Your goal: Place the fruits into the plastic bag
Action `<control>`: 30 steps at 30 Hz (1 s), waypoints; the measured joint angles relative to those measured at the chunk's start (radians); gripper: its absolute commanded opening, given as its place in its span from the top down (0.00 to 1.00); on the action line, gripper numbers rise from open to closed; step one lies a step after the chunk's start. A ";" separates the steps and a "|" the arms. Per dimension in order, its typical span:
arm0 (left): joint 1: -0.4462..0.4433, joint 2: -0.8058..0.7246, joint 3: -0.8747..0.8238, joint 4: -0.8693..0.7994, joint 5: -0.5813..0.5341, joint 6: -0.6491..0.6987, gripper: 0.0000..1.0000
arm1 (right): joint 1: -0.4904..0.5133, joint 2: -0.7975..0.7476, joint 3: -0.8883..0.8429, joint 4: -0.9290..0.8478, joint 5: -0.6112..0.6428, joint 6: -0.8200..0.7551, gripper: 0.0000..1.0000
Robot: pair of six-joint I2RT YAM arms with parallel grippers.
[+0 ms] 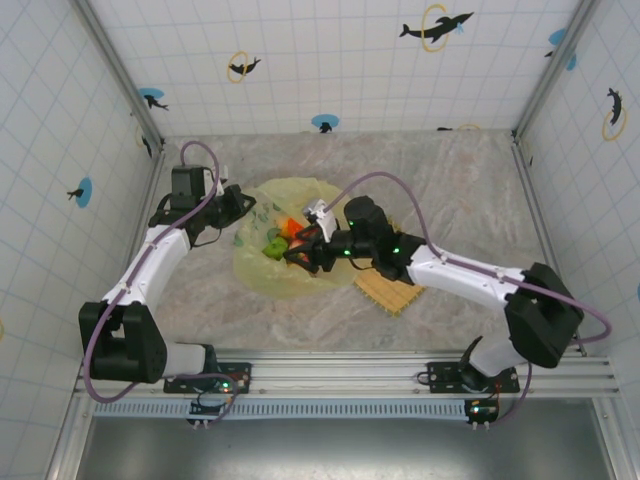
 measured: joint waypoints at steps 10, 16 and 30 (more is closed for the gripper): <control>-0.001 0.000 0.000 0.000 -0.003 0.000 1.00 | -0.164 -0.396 -0.195 -0.087 0.008 0.051 0.22; -0.001 0.000 0.000 0.000 -0.003 0.000 1.00 | -0.219 -0.545 -0.299 -0.220 0.351 0.215 0.15; -0.001 0.000 0.000 0.000 -0.003 0.000 1.00 | -0.086 -0.240 -0.396 -0.109 0.481 0.497 0.76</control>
